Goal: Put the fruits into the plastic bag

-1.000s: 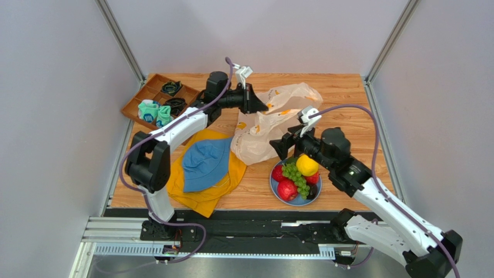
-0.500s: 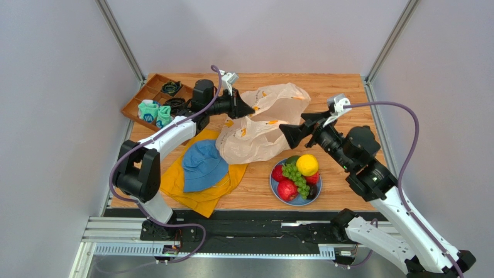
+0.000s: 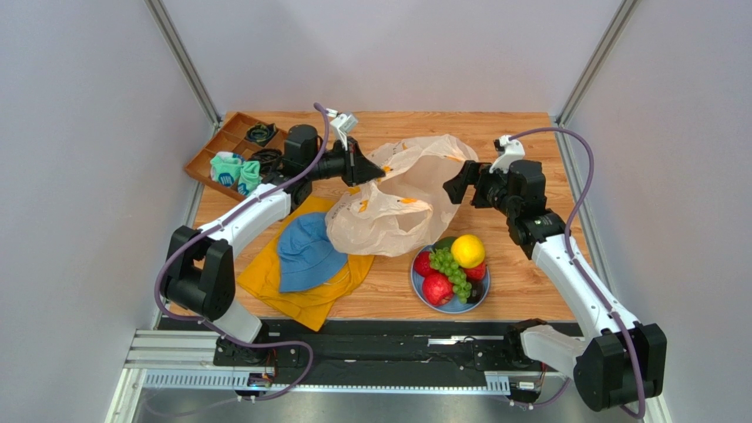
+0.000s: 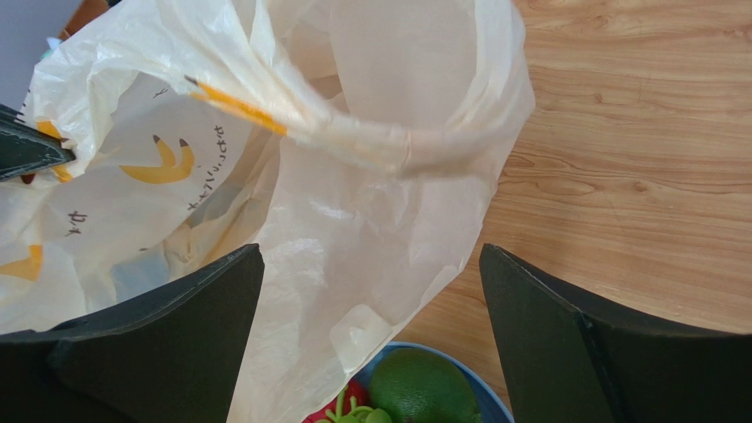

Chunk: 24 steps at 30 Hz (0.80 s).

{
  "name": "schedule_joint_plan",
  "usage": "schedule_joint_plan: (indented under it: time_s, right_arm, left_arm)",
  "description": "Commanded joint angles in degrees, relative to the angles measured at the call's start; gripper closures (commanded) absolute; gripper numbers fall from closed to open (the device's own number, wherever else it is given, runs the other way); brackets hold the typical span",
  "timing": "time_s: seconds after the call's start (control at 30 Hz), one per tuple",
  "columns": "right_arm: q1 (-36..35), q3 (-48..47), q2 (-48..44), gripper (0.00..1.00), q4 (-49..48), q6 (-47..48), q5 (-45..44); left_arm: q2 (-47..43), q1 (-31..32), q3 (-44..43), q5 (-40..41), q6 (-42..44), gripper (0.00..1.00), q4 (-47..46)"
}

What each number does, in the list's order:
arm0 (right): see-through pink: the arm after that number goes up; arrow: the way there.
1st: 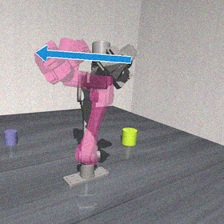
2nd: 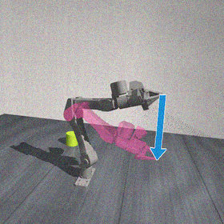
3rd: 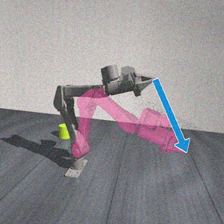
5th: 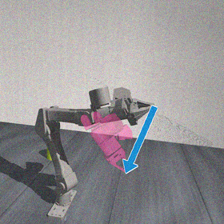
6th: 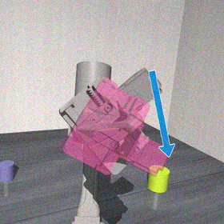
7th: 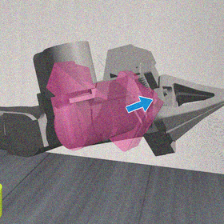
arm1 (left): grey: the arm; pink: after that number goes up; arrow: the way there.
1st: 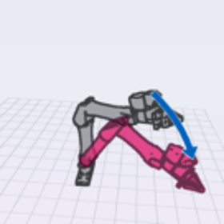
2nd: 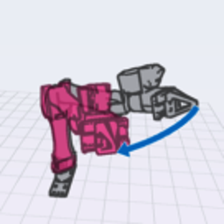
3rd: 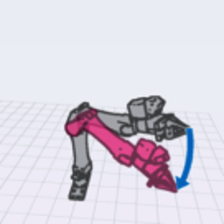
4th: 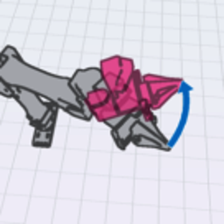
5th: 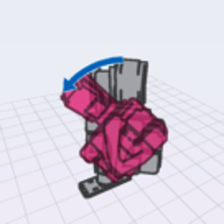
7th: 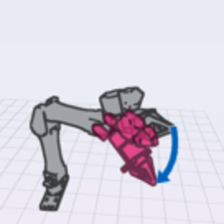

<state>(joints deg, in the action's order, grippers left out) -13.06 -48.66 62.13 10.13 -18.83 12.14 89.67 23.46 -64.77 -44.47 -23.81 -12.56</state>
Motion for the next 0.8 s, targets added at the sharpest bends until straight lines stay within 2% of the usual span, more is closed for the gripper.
schedule_joint_plan:
  time_s: [0.0,0.13,0.3,0.43,0.53,0.57,0.63,0.67,0.7,0.77]
  right_arm:
    - [-0.83,-2.31,-0.69,0.03,-5.91,9.67,-0.62]
    - [-1.44,-3.63,-0.34,0.03,-5.30,14.16,-6.42]
    - [-2.32,-4.42,1.94,0.04,-6.96,18.56,-5.63]
    - [-3.46,-5.48,3.87,0.06,-6.88,22.43,-9.85]
    - [-3.38,-5.74,4.93,0.13,-7.93,23.05,-8.02]
    - [-3.29,-5.74,4.85,0.24,-8.63,22.70,-7.31]
    - [-3.38,-5.74,4.58,0.37,-9.42,22.35,-5.04]
    - [-3.38,-5.83,4.32,0.54,-9.43,22.17,-4.41]
    - [-3.46,-6.35,4.23,0.67,-9.17,22.17,-4.06]
    - [-3.29,-6.70,3.71,0.89,-7.77,21.99,-4.67]
  left_arm:
    - [-2.65,-0.35,-2.81,-2.82,3.85,1.00,3.76]
    - [-3.18,-0.35,-4.66,-3.52,7.37,1.00,9.38]
    - [-1.96,-0.17,-8.08,-8.70,9.13,1.00,12.29]
    - [-0.02,-0.26,-11.16,-11.43,11.24,1.00,16.95]
    - [2.00,-0.17,-13.44,-14.67,11.33,1.00,18.09]
    - [2.78,0.00,-15.45,-16.51,11.59,1.00,19.05]
    - [5.42,0.44,-18.01,-17.23,14.47,1.00,24.23]
    - [6.30,1.05,-20.63,-17.06,15.71,1.00,26.42]
    - [7.87,1.32,-21.96,-16.88,16.95,1.00,29.92]
    - [9.20,1.67,-24.60,-15.31,18.01,1.00,31.10]
